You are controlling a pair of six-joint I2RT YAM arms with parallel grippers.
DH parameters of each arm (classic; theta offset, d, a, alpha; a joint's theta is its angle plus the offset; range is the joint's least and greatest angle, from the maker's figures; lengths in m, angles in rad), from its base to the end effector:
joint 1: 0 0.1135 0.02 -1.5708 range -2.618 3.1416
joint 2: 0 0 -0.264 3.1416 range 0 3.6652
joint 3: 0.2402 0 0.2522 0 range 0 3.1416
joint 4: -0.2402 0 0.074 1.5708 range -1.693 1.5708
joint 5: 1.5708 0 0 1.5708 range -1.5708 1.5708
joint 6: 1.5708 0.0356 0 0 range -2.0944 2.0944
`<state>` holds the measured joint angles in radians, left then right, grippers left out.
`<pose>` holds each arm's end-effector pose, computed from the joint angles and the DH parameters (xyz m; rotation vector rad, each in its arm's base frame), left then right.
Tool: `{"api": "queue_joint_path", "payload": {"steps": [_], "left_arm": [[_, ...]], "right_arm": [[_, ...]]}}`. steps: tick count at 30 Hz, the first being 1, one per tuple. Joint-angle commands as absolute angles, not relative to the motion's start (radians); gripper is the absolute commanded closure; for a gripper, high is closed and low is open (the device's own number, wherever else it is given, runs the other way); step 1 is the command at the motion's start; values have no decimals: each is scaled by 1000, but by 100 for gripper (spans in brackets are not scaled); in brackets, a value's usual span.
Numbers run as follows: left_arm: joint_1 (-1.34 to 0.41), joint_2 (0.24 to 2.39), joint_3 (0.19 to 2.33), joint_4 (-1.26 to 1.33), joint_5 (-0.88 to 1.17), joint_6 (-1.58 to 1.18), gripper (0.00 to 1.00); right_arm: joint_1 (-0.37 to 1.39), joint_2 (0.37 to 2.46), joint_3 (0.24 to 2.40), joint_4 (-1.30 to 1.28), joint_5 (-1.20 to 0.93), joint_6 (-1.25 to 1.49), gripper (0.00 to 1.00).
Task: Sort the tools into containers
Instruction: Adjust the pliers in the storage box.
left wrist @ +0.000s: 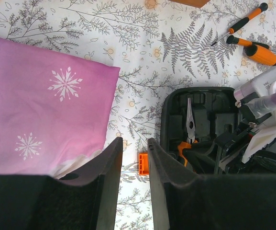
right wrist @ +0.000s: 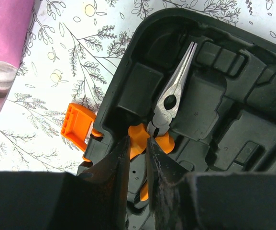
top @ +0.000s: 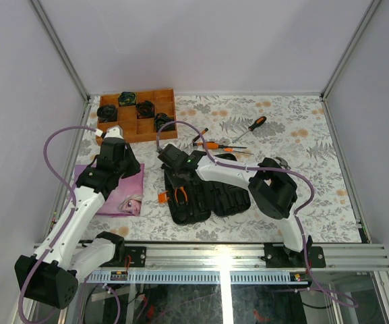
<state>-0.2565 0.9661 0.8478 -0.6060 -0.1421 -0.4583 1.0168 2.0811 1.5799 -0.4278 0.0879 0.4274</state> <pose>0.1967 -0.0464 0.2890 -0.3042 2.2748 -0.2086 0.2437 0.3880 0.1911 -0.7085 2.4631 0.4784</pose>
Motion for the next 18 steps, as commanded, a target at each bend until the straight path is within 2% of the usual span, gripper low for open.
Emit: {"api": "queue_joint_path", "payload": {"steps": [1,9,18], "left_arm": [[-242,967,844,-604,-133,-445,74],[-238,970,844,-604,-132,-444,74],[-236,971,844,-604,-132,-442,74]], "right_arm": [[1022,2156,1600,-538,92,424,81],[1022,2262,1671,-646,88,433,83],[1023,2313,1652,-654,54,464,91]]}}
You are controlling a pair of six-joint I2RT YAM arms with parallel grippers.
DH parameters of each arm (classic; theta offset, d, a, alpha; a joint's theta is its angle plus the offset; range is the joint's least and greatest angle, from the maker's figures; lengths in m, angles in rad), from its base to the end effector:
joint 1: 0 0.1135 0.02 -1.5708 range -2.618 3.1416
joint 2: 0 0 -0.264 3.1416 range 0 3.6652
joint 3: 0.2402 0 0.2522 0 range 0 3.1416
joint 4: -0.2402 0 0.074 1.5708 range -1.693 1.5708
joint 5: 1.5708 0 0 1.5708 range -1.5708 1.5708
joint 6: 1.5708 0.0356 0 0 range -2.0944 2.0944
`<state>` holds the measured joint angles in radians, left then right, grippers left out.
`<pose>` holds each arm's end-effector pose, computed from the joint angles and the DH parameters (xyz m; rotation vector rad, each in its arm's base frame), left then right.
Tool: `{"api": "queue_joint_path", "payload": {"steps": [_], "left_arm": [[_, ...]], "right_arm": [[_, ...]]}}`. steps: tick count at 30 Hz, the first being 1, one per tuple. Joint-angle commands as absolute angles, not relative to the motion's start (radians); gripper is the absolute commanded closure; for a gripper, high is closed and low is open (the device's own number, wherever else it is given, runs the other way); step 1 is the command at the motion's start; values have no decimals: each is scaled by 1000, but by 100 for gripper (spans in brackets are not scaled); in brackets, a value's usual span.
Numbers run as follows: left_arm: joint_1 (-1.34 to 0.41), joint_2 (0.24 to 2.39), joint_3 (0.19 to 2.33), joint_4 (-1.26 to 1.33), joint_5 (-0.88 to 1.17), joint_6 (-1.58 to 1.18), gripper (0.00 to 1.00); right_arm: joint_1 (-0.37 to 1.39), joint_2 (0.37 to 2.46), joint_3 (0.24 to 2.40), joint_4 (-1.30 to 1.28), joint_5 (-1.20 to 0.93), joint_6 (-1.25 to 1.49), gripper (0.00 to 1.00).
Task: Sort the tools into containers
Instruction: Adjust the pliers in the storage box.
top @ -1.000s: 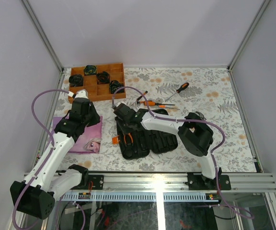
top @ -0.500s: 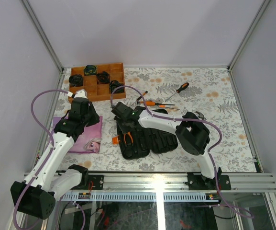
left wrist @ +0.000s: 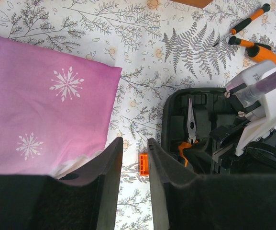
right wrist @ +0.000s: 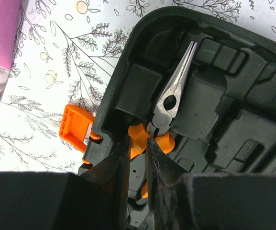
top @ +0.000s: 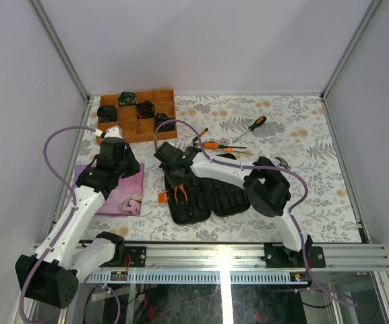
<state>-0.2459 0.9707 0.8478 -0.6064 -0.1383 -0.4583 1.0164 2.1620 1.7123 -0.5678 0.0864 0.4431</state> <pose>0.1979 -0.0446 0.2881 -0.3145 2.2786 -0.2053 0.2507 0.3991 0.1871 -0.7160 2.5440 0.4151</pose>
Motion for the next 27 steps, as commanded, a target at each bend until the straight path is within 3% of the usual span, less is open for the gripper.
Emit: {"api": "queue_joint_path", "payload": {"steps": [1,7,27], "left_arm": [[-235,971,844,-604,-131,-442,74],[-229,971,844,-603,-123,-439,74],[-204,974,841,-596,-92,-431,75]], "right_arm": [[1023,2321,1652,-655,51,467,92],[1033,2378,1627,-660,51,488,100],[1099,2643,1588,-620,-26,551,100]]}}
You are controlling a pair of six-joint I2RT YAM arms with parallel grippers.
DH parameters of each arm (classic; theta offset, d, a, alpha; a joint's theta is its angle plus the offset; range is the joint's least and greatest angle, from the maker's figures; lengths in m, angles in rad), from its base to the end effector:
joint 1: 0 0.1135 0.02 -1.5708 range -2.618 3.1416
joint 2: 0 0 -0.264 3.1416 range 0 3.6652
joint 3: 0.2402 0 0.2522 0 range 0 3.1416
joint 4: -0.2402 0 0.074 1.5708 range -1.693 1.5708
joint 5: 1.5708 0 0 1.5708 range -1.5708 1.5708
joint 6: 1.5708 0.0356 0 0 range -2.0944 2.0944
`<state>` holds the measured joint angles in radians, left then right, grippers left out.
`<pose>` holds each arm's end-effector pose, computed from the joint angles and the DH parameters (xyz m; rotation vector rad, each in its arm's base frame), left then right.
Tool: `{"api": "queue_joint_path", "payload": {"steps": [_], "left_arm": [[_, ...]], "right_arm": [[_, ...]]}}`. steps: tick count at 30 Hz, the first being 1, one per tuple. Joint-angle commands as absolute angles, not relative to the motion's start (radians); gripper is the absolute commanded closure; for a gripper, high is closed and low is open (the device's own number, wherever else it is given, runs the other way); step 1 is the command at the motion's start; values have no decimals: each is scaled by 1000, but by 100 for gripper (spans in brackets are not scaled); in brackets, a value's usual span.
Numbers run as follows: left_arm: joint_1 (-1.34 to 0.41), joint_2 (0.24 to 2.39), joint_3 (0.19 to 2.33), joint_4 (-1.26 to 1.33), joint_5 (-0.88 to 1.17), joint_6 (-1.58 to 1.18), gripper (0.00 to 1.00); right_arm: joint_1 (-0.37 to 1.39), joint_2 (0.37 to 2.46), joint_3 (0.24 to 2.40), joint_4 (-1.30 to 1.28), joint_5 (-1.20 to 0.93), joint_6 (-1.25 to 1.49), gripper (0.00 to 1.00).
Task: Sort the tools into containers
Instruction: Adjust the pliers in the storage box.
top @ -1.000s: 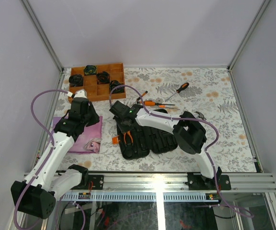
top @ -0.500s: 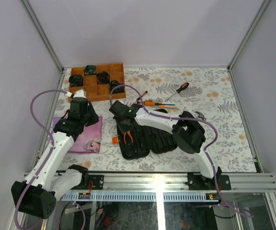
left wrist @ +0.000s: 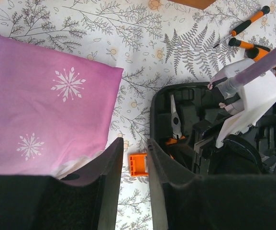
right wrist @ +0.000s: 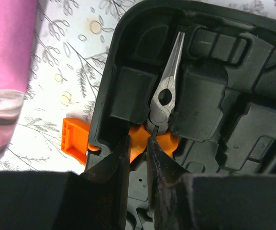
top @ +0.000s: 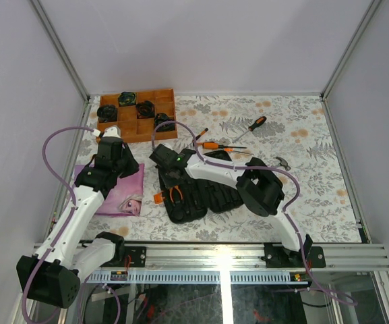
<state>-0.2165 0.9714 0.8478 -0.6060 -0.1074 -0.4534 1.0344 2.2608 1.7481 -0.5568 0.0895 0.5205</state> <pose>0.1992 -0.0399 0.2879 -0.3274 2.2820 -0.2219 0.2498 0.4140 0.1532 -0.6550 2.6145 0.3980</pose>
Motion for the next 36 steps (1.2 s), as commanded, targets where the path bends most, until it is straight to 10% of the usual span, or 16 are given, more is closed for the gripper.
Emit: {"api": "queue_joint_path", "payload": {"steps": [1,13,26,36], "left_arm": [[-203,974,842,-597,-90,-430,75],[-199,973,841,-591,-79,-428,75],[-199,977,837,-557,7,-410,69],[-240,972,755,-502,131,-601,69]], "right_arm": [[1100,2641,1582,-612,-29,554,100],[1089,2237,1582,-606,119,570,99],[1071,1862,1454,-347,75,498,60],[986,1609,1197,-424,269,501,61]]}}
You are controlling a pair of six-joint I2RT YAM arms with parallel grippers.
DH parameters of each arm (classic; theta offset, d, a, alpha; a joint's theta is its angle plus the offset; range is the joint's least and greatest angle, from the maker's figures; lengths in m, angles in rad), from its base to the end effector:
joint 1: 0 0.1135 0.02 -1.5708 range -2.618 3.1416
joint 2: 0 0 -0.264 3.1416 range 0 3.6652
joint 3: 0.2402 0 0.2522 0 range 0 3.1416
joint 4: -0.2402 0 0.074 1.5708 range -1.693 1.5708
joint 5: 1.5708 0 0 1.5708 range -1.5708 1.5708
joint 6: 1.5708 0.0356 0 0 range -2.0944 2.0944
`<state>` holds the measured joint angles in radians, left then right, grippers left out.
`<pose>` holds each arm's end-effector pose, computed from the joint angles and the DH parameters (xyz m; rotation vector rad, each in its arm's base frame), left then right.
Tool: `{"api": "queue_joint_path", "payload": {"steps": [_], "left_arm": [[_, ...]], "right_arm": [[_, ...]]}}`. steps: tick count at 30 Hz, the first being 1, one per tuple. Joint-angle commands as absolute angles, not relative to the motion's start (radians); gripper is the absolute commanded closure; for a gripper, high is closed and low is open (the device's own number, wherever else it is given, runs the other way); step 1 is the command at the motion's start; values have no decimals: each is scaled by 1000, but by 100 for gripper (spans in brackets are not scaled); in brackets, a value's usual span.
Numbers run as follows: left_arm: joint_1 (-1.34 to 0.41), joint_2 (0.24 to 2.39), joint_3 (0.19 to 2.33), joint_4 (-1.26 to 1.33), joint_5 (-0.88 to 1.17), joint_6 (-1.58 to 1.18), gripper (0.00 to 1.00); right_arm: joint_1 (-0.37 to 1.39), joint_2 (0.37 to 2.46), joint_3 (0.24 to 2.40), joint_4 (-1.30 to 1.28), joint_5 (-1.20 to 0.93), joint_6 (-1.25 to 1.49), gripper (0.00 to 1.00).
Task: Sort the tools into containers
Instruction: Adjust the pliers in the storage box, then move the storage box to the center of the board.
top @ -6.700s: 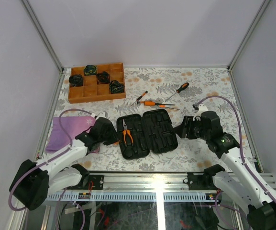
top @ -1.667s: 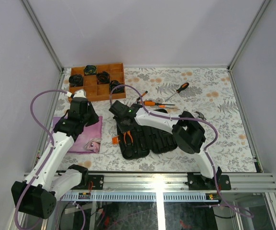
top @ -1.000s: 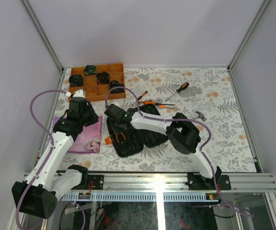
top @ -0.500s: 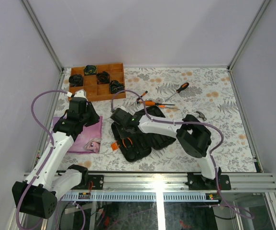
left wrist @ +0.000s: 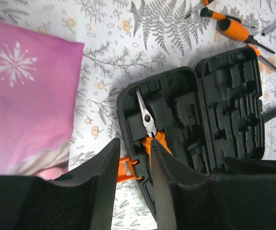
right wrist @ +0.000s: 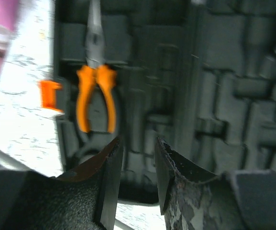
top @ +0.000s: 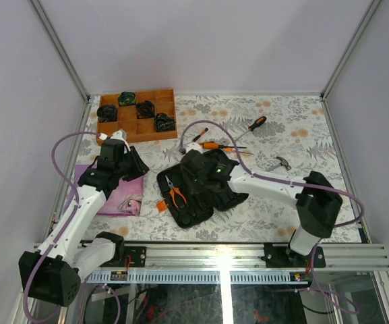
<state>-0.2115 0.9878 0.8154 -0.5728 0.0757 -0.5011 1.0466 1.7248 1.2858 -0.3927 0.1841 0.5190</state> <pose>0.2016 -0.0460 0.2767 -0.3012 2.3366 -0.4435 0.1964 0.3267 0.2440 -0.5533 2.3842 0.5081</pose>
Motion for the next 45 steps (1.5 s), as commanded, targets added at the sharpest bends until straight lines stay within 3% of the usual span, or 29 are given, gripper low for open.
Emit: {"api": "queue_joint_path", "payload": {"steps": [1,12,30,38,45], "left_arm": [[-254,967,734,-497,118,-618,69],[-429,1008,529,-322,70,-755,69],[-528,1267,467,-45,148,-747,67],[-584,1355,459,42,155,-752,66],[-585,1262,498,-28,95,-731,59]], "right_arm": [[970,1582,1165,-418,256,490,61],[899,1447,895,-336,119,450,58],[910,1430,711,-239,-109,559,61],[966,1380,656,-229,-67,676,58],[966,1247,705,-339,168,677,52]]}}
